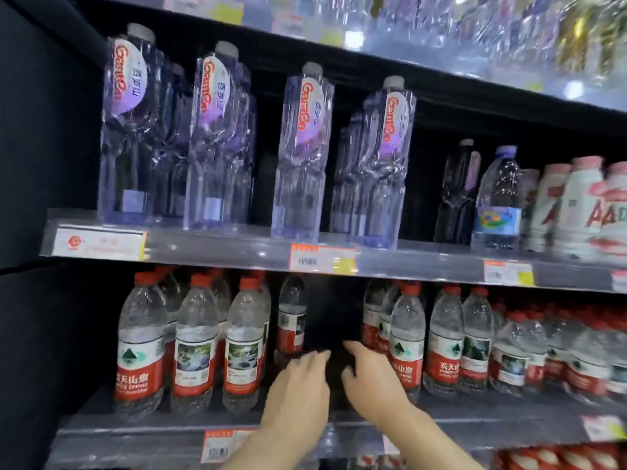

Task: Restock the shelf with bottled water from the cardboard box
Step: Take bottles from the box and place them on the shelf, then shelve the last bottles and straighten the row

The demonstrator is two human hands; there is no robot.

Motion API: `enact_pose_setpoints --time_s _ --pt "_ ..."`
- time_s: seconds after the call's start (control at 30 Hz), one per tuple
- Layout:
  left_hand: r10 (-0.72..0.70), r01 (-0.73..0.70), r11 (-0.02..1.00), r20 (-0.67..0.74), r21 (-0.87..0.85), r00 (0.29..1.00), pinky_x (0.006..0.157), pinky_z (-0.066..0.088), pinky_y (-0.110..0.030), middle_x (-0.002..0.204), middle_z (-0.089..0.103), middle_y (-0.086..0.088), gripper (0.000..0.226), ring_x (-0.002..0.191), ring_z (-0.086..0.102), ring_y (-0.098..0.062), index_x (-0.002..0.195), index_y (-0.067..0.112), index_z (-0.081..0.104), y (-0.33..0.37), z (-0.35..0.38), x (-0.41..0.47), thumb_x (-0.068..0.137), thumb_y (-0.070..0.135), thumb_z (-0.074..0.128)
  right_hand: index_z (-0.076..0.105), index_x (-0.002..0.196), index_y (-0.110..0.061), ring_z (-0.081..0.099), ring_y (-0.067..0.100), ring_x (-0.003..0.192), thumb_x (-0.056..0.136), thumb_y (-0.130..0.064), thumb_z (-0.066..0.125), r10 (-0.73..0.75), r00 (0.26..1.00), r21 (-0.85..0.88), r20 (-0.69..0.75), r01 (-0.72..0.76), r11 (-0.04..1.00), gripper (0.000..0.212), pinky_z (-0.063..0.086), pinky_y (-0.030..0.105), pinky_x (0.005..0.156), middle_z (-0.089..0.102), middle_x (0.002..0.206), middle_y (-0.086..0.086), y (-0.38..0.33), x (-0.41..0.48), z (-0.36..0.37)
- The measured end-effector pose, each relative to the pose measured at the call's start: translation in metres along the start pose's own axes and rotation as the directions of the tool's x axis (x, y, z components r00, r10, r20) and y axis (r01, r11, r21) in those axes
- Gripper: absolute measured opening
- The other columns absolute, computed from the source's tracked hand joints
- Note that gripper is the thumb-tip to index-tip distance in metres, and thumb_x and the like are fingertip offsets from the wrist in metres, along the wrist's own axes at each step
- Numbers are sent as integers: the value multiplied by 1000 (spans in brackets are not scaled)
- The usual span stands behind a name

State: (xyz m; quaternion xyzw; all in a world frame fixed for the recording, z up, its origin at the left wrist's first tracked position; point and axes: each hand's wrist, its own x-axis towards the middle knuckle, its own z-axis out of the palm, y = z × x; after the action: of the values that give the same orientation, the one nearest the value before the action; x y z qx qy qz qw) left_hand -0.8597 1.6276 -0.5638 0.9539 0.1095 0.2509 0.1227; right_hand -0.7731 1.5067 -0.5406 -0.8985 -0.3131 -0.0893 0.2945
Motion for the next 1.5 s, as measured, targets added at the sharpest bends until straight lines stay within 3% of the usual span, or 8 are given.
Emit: enact_pose_setpoints --time_s 0.07,0.13,0.2,0.27,0.33,0.93,1.2,1.5 --pt "2 -17 993 120 120 993 123 35 -37 172 29 -9 58 154 39 -24 164 25 36 13 -17 -12 107 27 45 50 151 -28 59 17 131 94 -19 50 56 997 -36 57 -54 998 58 47 27 107 62 145 -3 -5 -9 -24" --pt "34 -57 983 135 174 990 86 64 -37 131 72 -20 47 110 77 -28 118 21 83 31 -51 -23 83 32 53 49 148 -38 57 15 132 90 -26 49 127 984 -66 122 -120 991 60 46 26 104 60 146 -9 -13 -23 -56" --pt "24 -65 966 166 248 986 54 64 -35 87 82 -10 33 70 81 -23 76 26 87 55 -85 -35 61 49 68 46 147 -45 58 19 131 86 -31 48 212 958 -104 195 -195 975 63 47 28 102 57 148 -6 -19 -38 -96" --pt "-40 -60 959 339 277 940 83 65 -37 115 78 -19 57 99 79 -30 106 24 85 80 -122 -38 60 58 87 46 147 -46 61 23 127 84 -30 46 270 921 -135 279 -241 961 65 49 29 100 60 145 -1 -27 -61 -137" --pt "-87 -32 964 424 264 901 116 42 -43 153 53 -17 57 139 54 -35 149 18 56 108 -158 -46 99 44 60 45 150 -42 61 23 127 86 -27 47 293 890 -154 348 -254 955 66 50 30 100 60 145 1 -40 -92 -181" --pt "-28 -80 947 328 311 944 94 50 -42 138 60 -14 47 122 63 -36 144 14 49 462 -360 -114 106 41 45 41 157 -23 70 17 79 101 -21 49 272 884 -232 380 -193 953 57 53 29 55 61 141 7 6 -304 -602" --pt "-183 36 914 332 404 925 93 50 -42 137 61 -14 50 119 62 -36 147 14 51 489 -373 -175 110 44 36 40 157 -20 73 23 77 102 -22 50 176 890 -188 421 -104 977 56 63 40 66 68 128 9 11 -341 -618" --pt "-405 202 821 296 533 865 99 46 -45 134 63 -14 46 120 62 -38 136 17 62 327 -434 -283 111 43 33 48 151 -20 70 23 95 102 -28 55 -28 848 -106 530 99 989 51 55 33 72 64 141 7 -101 -324 -472"
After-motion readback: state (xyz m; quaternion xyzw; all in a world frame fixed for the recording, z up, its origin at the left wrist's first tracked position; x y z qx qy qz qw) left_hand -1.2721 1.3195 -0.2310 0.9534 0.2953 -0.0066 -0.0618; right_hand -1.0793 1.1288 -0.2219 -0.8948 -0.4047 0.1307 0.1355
